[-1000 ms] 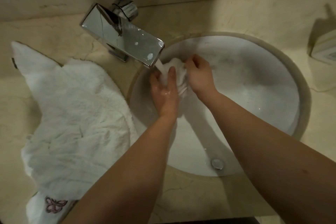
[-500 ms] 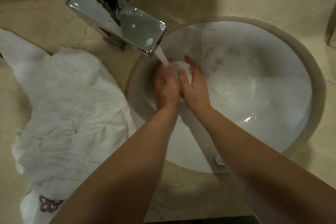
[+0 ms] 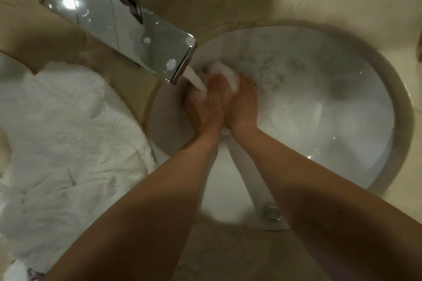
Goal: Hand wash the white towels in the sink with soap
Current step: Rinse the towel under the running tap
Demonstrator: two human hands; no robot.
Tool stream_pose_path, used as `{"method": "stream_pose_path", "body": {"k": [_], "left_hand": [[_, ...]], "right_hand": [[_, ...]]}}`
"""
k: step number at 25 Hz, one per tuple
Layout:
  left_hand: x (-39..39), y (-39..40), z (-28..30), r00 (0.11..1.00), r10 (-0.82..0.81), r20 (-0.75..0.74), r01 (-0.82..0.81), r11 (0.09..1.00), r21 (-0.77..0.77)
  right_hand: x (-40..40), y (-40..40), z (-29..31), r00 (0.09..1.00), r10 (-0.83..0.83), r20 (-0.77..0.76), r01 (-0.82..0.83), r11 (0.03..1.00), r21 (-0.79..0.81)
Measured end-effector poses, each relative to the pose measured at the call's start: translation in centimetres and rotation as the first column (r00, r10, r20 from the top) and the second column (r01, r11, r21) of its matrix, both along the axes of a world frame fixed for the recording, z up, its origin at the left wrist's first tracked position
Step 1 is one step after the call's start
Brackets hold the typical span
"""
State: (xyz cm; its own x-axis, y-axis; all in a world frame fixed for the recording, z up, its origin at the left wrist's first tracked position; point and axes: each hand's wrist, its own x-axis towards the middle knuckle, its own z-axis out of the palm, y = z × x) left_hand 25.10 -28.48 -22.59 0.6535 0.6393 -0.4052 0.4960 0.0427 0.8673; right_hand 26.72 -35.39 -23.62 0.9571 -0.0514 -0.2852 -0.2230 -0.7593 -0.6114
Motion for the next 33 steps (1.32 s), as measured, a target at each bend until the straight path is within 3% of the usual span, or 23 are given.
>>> {"method": "stream_pose_path", "body": {"k": [3,4,5,7,10,13,16,20,22,25,28,30,33], "left_hand": [[0.4,-0.3,-0.1,0.997,0.010,-0.070,-0.014,0.998,-0.064],[0.7,-0.5,-0.5,0.996,0.025,-0.080,-0.024,1.000,0.011],[1.1,-0.7,-0.5,0.998,0.029,-0.058,-0.018,0.983,0.181],[2.1,-1.2,-0.5,0.999,0.000,-0.053,0.025,0.879,0.477],[2.7,-1.5,-0.8,0.997,0.076,-0.031,-0.050,0.866,0.497],[2.7,-1.3,-0.7,0.995,0.095,-0.006,-0.077,0.842,0.534],[2.4,-1.5,1.0,0.996,0.051,-0.077,-0.015,0.911,0.412],[1.9,-1.3,3.1,0.826,0.064,-0.560,0.089,0.966,0.242],[2.2,-0.9,3.8,0.777,-0.080,-0.625,0.163,0.984,0.077],[2.2,-0.2,4.5,0.915,-0.046,-0.400,-0.006,0.992,-0.128],[2.5,0.3,5.2,0.964,0.072,-0.256,-0.126,0.971,-0.201],[2.6,0.5,5.3,0.974,0.137,-0.182,-0.170,0.969,-0.178],[1.5,0.7,4.7,0.990,0.140,-0.005,-0.140,0.988,-0.062]], "right_hand": [[1.3,-0.7,-0.9,0.997,0.054,0.053,-0.053,0.999,-0.007],[1.8,-0.8,-1.1,0.992,0.108,0.059,-0.105,0.993,-0.045],[2.3,-0.8,-0.7,0.983,0.177,0.056,-0.170,0.980,-0.107],[3.3,-0.7,-0.2,0.936,0.319,0.148,-0.285,0.934,-0.216],[3.8,-0.6,0.2,0.823,0.471,0.317,-0.393,0.876,-0.281],[4.1,-0.5,0.1,0.843,0.448,0.298,-0.393,0.891,-0.229],[4.0,-0.4,0.6,0.945,0.306,0.117,-0.296,0.950,-0.097],[2.5,-0.9,2.2,0.998,0.061,-0.032,-0.059,0.996,0.063],[1.3,-1.3,3.4,0.998,-0.043,-0.036,0.047,0.989,0.143],[0.6,-1.7,4.4,0.993,-0.101,0.058,0.079,0.949,0.305],[0.9,-1.3,4.8,0.986,-0.064,0.152,0.006,0.935,0.355],[1.1,-1.0,5.5,0.989,-0.062,0.135,0.003,0.916,0.401],[1.4,-0.4,6.2,0.990,-0.137,-0.031,0.133,0.841,0.525]]}}
